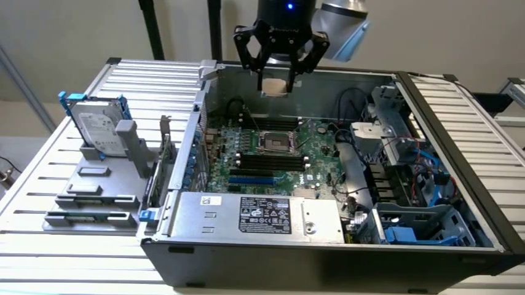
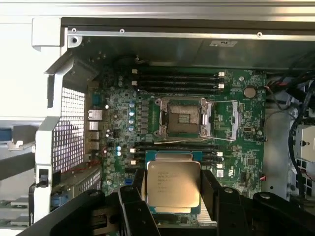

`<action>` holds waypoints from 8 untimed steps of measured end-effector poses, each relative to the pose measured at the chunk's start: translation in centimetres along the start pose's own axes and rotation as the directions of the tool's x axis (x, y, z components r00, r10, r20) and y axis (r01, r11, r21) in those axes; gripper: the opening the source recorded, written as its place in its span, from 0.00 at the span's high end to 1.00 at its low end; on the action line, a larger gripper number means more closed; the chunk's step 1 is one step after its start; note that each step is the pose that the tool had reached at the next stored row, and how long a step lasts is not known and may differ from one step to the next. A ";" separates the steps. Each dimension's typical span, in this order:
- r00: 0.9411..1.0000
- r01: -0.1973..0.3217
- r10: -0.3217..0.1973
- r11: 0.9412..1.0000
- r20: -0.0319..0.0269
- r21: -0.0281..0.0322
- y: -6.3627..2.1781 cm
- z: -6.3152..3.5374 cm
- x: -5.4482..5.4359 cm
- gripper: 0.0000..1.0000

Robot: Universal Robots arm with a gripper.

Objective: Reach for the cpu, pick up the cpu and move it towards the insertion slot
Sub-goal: 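Pick up the cpu and move it towards the insertion slot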

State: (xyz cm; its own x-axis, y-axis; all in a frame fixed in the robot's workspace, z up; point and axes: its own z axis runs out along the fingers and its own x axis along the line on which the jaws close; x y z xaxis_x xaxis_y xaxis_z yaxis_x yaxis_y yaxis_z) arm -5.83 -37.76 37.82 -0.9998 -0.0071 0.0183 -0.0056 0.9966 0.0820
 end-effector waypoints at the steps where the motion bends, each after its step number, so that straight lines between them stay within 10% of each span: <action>1: 1.000 0.000 0.000 1.000 0.001 0.000 0.37 0.07 0.0 0.45; 8: 1.000 0.001 -0.001 1.000 0.008 0.002 2.27 0.66 -0.4 0.45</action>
State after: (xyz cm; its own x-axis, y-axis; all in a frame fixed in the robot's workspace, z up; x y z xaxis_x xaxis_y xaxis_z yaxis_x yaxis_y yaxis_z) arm -5.44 -35.44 37.34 -0.9999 -0.0072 0.0106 -0.0063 0.9968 0.0798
